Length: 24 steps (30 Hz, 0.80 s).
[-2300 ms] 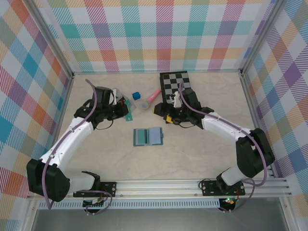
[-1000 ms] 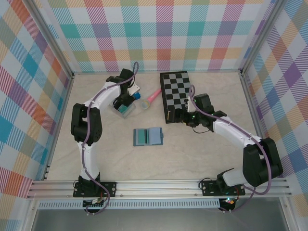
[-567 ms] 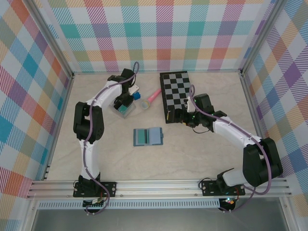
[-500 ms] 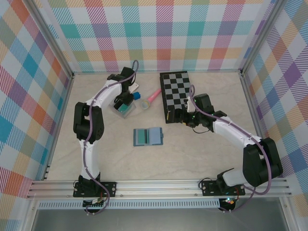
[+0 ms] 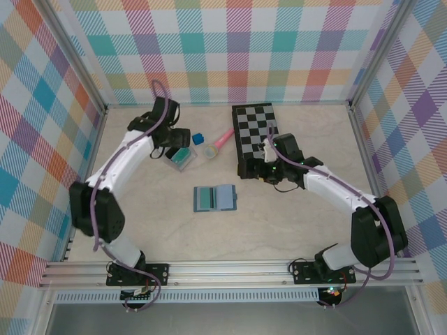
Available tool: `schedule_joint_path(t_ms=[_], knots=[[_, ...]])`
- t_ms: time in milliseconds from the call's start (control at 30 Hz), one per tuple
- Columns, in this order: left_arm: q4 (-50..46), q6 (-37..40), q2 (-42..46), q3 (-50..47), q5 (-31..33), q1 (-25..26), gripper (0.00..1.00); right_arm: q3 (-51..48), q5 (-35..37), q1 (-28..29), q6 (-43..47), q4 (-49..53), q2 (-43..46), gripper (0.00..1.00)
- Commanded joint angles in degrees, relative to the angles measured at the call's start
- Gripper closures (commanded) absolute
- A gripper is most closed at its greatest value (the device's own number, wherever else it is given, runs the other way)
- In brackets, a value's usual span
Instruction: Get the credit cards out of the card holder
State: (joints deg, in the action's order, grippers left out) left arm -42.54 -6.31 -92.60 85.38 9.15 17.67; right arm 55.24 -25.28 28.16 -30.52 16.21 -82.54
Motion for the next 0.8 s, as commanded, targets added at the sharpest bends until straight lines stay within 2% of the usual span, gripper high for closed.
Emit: schedule_joint_path(t_ms=[0,67,167,233,367,467,633,767], knots=[[4.8,-11.8,6.3,-9.7,-4.1,-0.5,0.11,2.7,0.4,3.1,-2.1,2.0,-2.8,0.04],[7.2,-15.9,9.9,-15.6,-5.6,-0.5,0.06,4.3,0.8,5.5,-2.8,2.3,-5.3,0.06],[10.2,-24.3,15.1,-23.0,-7.0,-0.6,0.00,8.1,0.0,9.1,-4.5,3.3,-10.7,0.16],[12.8,-28.8,18.0,-27.5,-8.6,-0.5,0.00,10.6,-0.2,11.7,-5.8,3.5,-14.3,0.21],[12.6,-33.3,21.1,-31.6,-7.7,-0.5,0.00,14.1,1.6,15.2,-8.6,3.2,-19.5,0.31],[11.7,-33.6,21.8,-32.8,-9.0,-0.5,0.00,16.1,4.0,16.2,-11.4,4.0,-22.9,0.43],[15.3,-27.8,22.6,-35.3,-16.3,0.2,0.03,17.1,7.3,16.5,-14.1,4.4,-26.7,0.52],[15.6,-28.1,22.1,-36.3,-17.7,0.3,0.03,17.7,10.0,16.5,-16.2,4.4,-28.2,0.58]])
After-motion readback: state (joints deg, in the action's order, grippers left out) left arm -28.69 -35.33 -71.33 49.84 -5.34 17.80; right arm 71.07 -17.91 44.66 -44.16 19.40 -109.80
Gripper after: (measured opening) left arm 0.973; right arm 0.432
